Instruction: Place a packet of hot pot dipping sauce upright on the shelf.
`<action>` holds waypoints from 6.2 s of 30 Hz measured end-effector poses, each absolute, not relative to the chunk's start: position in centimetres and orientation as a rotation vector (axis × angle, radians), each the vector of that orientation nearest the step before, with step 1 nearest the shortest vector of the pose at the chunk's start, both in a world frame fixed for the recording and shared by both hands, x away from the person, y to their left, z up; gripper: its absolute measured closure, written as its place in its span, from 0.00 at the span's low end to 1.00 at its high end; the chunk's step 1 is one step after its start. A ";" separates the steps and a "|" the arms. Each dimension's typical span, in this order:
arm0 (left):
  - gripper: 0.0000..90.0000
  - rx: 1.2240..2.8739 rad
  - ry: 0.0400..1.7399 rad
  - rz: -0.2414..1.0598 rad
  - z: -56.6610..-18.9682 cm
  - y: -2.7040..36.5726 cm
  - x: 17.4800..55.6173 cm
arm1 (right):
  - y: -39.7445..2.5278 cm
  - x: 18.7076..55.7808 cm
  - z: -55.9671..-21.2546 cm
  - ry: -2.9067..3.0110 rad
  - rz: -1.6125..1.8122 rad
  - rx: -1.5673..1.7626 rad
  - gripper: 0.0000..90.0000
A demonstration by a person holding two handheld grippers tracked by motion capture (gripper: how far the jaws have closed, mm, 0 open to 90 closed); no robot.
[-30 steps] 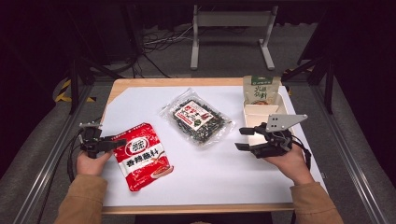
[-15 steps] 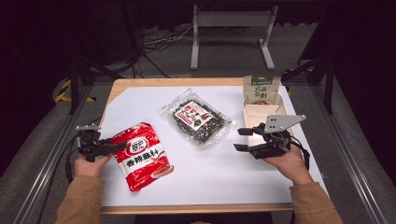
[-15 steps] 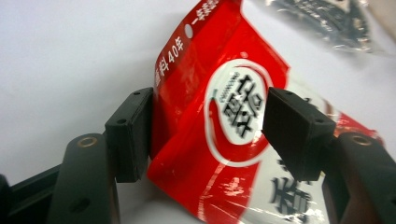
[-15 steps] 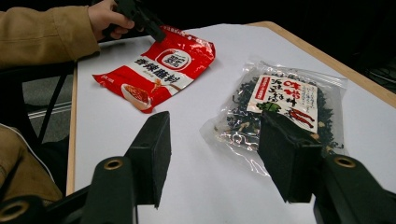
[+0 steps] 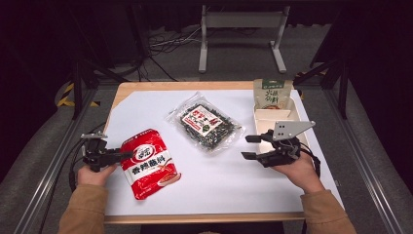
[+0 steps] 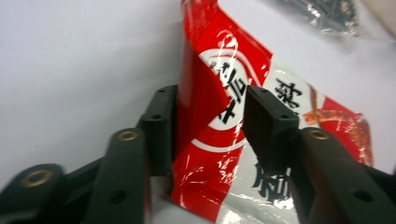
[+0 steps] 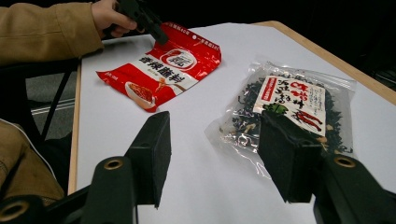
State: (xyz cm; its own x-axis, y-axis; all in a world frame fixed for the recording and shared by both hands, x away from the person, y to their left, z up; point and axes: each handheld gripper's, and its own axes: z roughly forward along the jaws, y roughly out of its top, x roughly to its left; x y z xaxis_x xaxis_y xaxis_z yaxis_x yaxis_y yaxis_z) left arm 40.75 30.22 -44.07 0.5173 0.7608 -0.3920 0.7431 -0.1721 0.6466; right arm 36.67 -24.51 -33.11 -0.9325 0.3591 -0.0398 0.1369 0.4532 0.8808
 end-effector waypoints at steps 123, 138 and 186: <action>0.99 1.928 0.232 0.113 -28.6 13.1 32.9 | -19.8 35.9 -34.5 2.573 1.581 0.394 0.65; 0.99 1.876 0.255 0.130 -28.3 14.2 32.9 | -18.8 36.0 -35.5 2.631 1.553 0.377 0.83; 0.33 1.895 0.464 0.163 -31.8 17.0 36.0 | -22.6 35.7 -29.9 2.583 1.400 0.400 0.97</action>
State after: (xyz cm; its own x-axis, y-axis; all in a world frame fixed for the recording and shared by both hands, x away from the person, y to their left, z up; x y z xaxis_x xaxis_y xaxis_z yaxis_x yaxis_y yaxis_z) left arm 36.04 17.02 -31.78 0.9132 0.3928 -0.1086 0.2389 -0.3001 0.9235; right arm 35.75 -22.56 -29.94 -0.9482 0.3164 -0.0266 0.1504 0.5215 0.8399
